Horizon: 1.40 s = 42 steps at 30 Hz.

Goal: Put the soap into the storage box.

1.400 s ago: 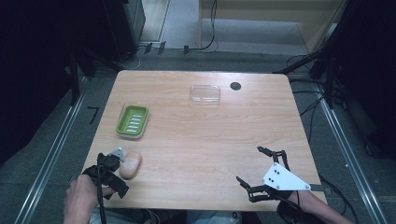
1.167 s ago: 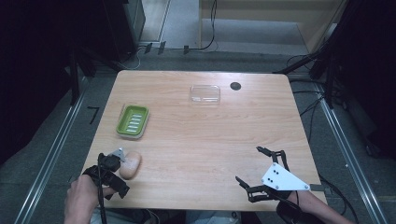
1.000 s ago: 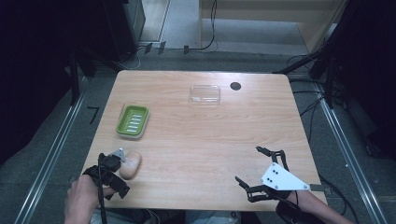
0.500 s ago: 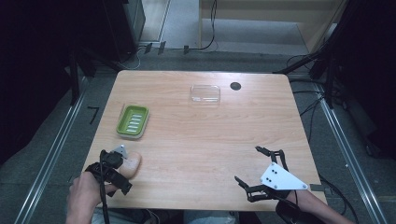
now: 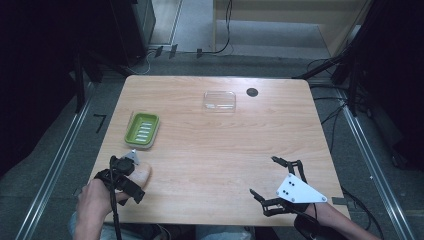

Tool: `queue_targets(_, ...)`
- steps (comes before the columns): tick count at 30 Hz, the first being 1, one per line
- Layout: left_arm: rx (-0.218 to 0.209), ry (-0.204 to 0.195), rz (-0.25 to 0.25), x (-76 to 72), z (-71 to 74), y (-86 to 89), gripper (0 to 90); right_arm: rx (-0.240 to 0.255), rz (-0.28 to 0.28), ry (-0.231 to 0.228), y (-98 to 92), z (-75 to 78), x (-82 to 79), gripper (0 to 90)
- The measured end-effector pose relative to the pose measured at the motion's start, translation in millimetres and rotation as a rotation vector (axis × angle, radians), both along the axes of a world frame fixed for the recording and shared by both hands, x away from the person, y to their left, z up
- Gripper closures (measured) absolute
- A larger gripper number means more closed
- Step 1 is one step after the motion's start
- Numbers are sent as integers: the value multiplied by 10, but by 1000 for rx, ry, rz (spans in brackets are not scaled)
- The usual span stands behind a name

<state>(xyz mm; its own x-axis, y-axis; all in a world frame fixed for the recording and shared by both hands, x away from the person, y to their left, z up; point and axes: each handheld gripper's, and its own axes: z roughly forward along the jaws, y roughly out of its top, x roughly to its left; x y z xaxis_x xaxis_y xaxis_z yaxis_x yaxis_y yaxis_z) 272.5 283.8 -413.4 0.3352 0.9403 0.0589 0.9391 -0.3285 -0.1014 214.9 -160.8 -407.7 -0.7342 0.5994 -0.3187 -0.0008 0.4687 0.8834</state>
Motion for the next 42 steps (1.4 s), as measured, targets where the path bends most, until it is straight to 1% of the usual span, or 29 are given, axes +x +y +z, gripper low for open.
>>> queue_targets(1, 1, 6, -2, 28, -2, -12, 20, -1, 1, 0, 2, 1, 1, 0)
queue_targets(4, -4, 6, -1, 62, -6, -23, 10, -4, 7, -3, 7, 1, 10, 0)
queue_targets(5, -8, 4, -2, 100, -2, -36, 10, -6, 7, -2, 7, 2, 11, 0)
queue_targets(7, -4, 1, -2, 118, -1, -45, 10, -5, 8, -2, 8, 1, 11, 0)
queue_targets(9, -12, 0, 0, 168, -10, -65, 8, 1, 6, 0, 5, 1, 11, 0)
queue_targets(11, -5, 5, -3, 187, -11, -71, 7, 2, 5, 1, 5, 0, 11, 0)
queue_targets(13, -10, 4, 0, 224, -28, -88, 7, 1, 6, 2, 5, 0, 11, 0)
queue_targets(16, -1, 7, 2, 273, -57, -102, 7, 0, 7, 1, 7, 1, 12, 0)
queue_targets(20, -9, 1, 12, 311, -108, -91, 0, 0, 5, 2, 6, 1, 11, 0)
queue_targets(23, -8, -18, 31, 343, -133, -68, 0, -2, 5, 2, 3, -1, 11, 0)
queue_targets(24, -9, -10, 29, 361, -138, -62, 0, 0, 6, 1, 2, -2, 12, 0)
queue_targets(27, -10, -20, 40, 390, -161, -60, 0, 1, 5, 1, -1, -2, 11, 0)
queue_targets(31, -33, -37, 63, 456, -208, -33, 0, -5, 7, -2, 8, 1, 10, 0)
queue_targets(34, -33, -35, 66, 480, -235, -28, 0, -5, 6, -1, 11, 0, 11, 0)
queue_targets(35, -35, -44, 73, 488, -249, -27, 0, -5, 6, -1, 11, 0, 11, 0)
queue_targets(37, -41, -37, 70, 505, -267, -23, 0, -1, 4, 2, 3, -1, 11, 0)
queue_targets(38, -43, -55, 79, 514, -280, -28, 0, 0, 5, 1, 1, -3, 13, 0)
queue_targets(39, -43, -55, 79, 514, -280, -28, 0, 0, 5, 0, -1, -3, 12, 0)
queue_targets(42, -66, -63, 84, 526, -299, -44, 0, 3, 4, 1, -4, -3, 10, 0)
